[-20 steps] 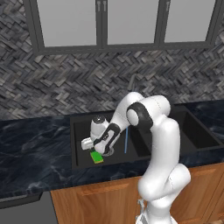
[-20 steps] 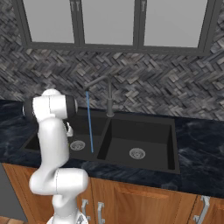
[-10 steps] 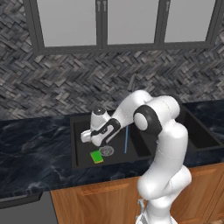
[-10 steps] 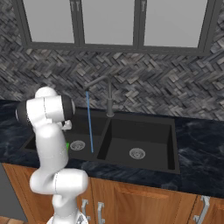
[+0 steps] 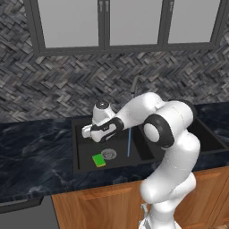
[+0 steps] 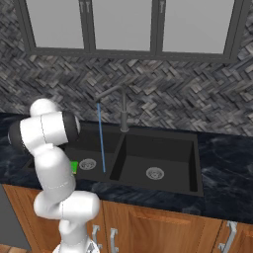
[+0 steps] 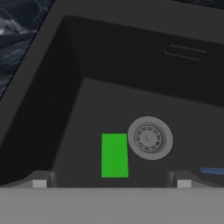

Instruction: Soak the sponge with water for a few seconds and then drop it inside the sink.

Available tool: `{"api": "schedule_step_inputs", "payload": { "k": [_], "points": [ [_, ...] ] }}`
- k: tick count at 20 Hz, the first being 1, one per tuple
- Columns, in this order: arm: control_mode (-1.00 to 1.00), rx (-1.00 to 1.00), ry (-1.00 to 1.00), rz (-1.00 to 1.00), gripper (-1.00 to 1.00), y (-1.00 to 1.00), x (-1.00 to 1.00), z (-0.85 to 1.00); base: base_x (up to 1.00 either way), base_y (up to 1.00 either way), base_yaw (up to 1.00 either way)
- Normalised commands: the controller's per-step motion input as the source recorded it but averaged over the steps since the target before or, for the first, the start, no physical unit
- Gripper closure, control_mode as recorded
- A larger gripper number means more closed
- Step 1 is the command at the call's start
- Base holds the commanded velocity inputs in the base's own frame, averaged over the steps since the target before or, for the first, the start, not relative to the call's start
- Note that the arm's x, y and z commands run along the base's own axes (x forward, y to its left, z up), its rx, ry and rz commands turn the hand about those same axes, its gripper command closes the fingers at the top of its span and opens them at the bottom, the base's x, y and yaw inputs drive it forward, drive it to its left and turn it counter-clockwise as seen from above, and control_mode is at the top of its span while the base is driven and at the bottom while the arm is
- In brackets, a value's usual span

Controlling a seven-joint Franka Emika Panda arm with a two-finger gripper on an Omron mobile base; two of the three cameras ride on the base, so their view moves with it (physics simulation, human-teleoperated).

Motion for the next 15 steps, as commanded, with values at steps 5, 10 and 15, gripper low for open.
{"api": "schedule_step_inputs", "payload": {
  "k": [5,10,15],
  "points": [
    [-1.0,0.03,-0.05,0.02,-1.0,0.0,-0.21,0.48,0.0,0.0,0.0],
    [-1.0,0.04,-0.05,0.0,-1.0,0.0,-0.25,0.48,0.0,0.0,0.0],
    [-1.0,0.05,-0.09,0.01,-1.0,-0.01,-0.37,0.41,0.0,0.0,0.0]
  ]
}}
